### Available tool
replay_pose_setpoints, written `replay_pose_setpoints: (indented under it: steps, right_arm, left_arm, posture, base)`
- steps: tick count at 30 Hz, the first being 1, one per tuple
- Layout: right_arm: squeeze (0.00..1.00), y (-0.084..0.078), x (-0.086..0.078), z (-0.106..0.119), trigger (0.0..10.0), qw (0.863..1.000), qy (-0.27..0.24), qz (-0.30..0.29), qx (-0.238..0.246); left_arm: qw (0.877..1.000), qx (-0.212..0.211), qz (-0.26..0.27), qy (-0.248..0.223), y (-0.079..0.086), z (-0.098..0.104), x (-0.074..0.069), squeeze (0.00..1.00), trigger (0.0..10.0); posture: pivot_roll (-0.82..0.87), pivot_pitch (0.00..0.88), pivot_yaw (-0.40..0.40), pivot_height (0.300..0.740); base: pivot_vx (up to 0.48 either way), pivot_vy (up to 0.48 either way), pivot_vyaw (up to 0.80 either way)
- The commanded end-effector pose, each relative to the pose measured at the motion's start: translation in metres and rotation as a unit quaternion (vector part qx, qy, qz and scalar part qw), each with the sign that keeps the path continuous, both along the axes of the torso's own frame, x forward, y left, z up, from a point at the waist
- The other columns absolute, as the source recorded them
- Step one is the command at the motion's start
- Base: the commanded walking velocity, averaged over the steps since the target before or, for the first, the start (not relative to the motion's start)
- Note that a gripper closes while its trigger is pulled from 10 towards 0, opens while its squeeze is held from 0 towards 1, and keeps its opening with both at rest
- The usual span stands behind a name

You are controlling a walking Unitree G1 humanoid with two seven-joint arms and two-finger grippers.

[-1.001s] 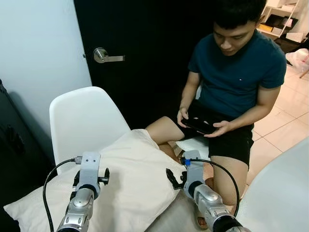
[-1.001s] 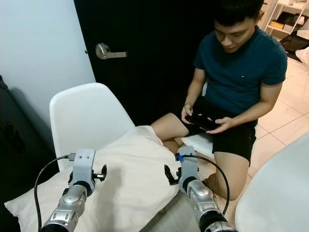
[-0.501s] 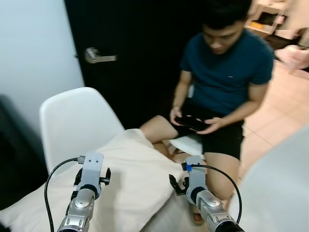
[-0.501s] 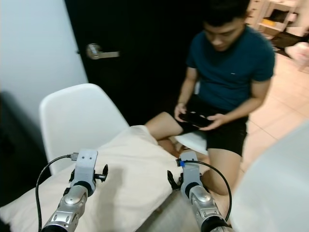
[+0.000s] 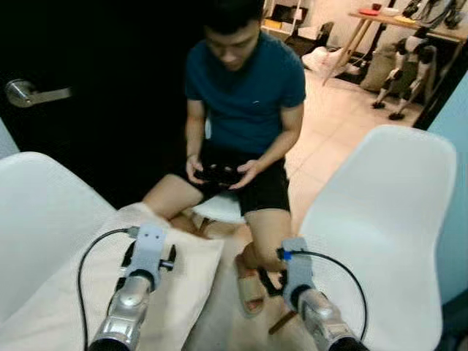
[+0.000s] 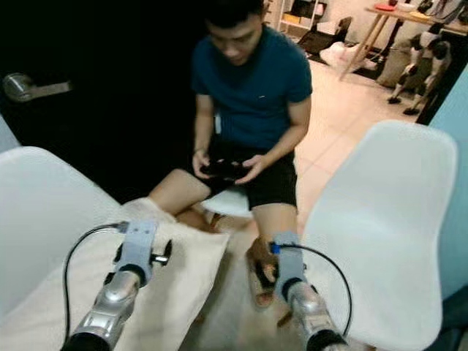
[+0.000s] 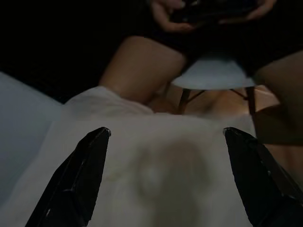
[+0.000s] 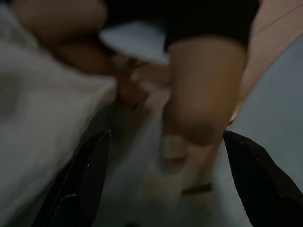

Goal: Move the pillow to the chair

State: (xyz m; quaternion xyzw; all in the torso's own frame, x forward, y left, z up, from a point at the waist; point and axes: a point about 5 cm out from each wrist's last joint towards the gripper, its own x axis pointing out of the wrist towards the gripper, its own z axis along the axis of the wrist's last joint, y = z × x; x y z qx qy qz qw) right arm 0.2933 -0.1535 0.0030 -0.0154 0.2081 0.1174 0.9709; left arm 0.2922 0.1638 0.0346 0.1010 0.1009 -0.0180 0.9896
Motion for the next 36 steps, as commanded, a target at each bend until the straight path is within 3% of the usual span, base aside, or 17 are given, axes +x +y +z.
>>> replay_pose_setpoints:
  steps: [1,23,29,36]
  right_arm:
    - [0.0,0.003,-0.008,-0.008,10.0,1.0,0.015,0.003,0.004]
    - [0.0,-0.012,-0.012,-0.014,10.0,0.998,0.038,-0.037,-0.022]
    - [0.0,-0.015,-0.016,-0.019,10.0,0.997,0.048,-0.052,-0.024]
    - [0.0,-0.014,-0.017,-0.018,10.0,0.997,0.044,-0.054,-0.014]
  left_arm:
    - [1.0,0.006,0.004,0.015,0.003,-0.007,-0.004,0.0,10.0]
    - [0.999,0.006,-0.004,0.033,0.004,-0.012,-0.005,0.0,10.0]
    - [0.998,-0.022,-0.013,0.057,0.002,-0.02,-0.01,0.0,10.0]
    - [0.997,-0.009,-0.034,0.062,0.001,-0.021,-0.008,0.0,10.0]
  posture:
    - [0.01,0.04,-0.071,0.74]
    - [0.0,0.04,-0.059,0.74]
    - [-0.01,0.033,-0.046,0.74]
    - [-0.02,0.038,-0.031,0.74]
  base:
    - [0.0,0.0,-0.8]
    - [0.0,0.0,-0.8]
    - [0.0,0.0,-0.8]
    - [0.0,0.0,-0.8]
